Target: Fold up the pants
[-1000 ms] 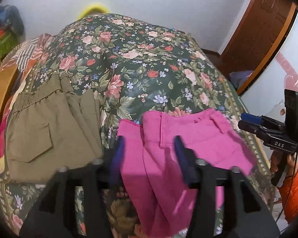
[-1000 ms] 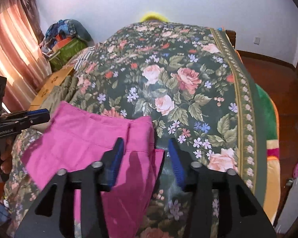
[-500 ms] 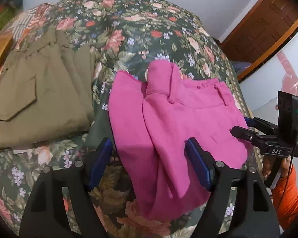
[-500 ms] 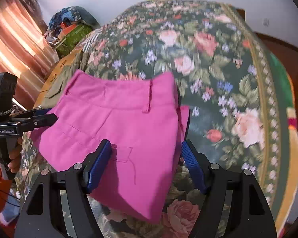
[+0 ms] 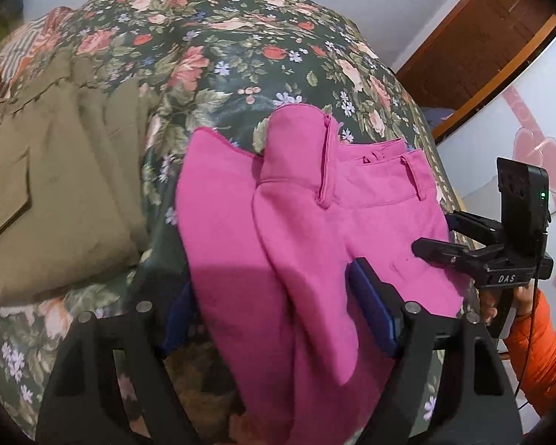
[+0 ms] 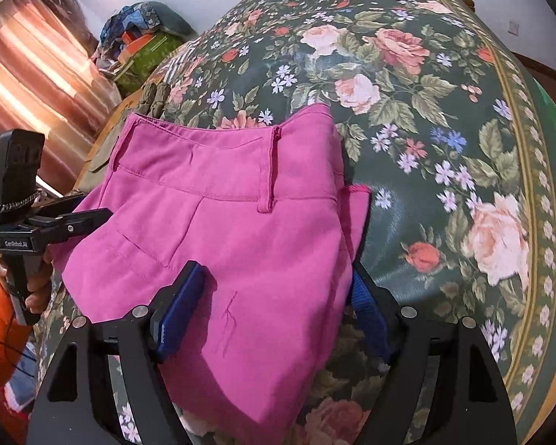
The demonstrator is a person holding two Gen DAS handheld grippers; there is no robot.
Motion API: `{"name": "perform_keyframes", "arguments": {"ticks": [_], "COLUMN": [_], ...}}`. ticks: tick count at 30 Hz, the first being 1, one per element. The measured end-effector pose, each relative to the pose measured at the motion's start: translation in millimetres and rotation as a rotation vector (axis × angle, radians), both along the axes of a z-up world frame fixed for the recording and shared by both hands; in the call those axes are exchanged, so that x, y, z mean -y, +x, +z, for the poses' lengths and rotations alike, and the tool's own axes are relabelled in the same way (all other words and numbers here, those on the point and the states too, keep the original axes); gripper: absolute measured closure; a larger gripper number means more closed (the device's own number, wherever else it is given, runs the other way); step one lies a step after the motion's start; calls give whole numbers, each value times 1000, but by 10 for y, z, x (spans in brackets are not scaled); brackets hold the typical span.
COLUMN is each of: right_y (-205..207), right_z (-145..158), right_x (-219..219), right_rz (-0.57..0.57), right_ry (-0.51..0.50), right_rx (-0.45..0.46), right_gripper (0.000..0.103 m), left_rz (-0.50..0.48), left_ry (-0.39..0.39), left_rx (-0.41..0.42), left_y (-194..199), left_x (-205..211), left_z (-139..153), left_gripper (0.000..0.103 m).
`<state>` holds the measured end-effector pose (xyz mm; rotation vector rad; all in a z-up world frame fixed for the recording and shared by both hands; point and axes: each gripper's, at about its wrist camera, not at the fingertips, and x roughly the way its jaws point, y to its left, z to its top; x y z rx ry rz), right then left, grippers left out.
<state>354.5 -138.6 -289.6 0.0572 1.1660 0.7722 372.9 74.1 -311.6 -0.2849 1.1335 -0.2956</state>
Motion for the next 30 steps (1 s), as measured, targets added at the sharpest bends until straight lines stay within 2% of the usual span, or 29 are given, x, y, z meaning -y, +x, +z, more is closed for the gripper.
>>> {"name": "perform_keyframes", "arguments": {"ticks": [3, 4, 5, 8, 9, 10, 11, 14, 19, 23, 30], "right_y": [35, 42, 55, 60, 62, 49, 31, 24, -84, -198, -312], "right_z": [-8, -8, -14, 4, 20, 43, 76, 190, 356, 551, 1045], "right_x": [-42, -44, -50, -31, -41, -39, -30, 18, -29, -43, -339], "right_rz": [4, -1, -4, -6, -5, -5, -9, -31, -19, -10, 19], "right_ry": [-7, -2, 3, 34, 37, 32, 28, 48, 36, 55, 88], "right_rx": [7, 10, 10, 4, 9, 27, 45, 67, 115, 151, 254], "right_gripper": [31, 35, 41, 56, 58, 64, 76, 81, 82, 83, 83], "left_rz": [11, 17, 17, 11, 7, 1, -6, -27, -36, -15, 30], "left_ry": [-25, -36, -44, -41, -31, -13, -2, 23, 54, 33, 53], "left_rx": [-9, -12, -14, 0, 9, 23, 34, 68, 120, 166, 283], "left_y": [80, 101, 112, 102, 82, 62, 45, -20, -171, -322, -569], "left_x": [-5, -16, -20, 1, 11, 38, 56, 121, 137, 16, -329], "left_z": [-42, -49, -52, -19, 1, 39, 71, 194, 431, 663, 1174], "left_gripper": [36, 44, 50, 59, 63, 67, 69, 73, 75, 75, 75]}}
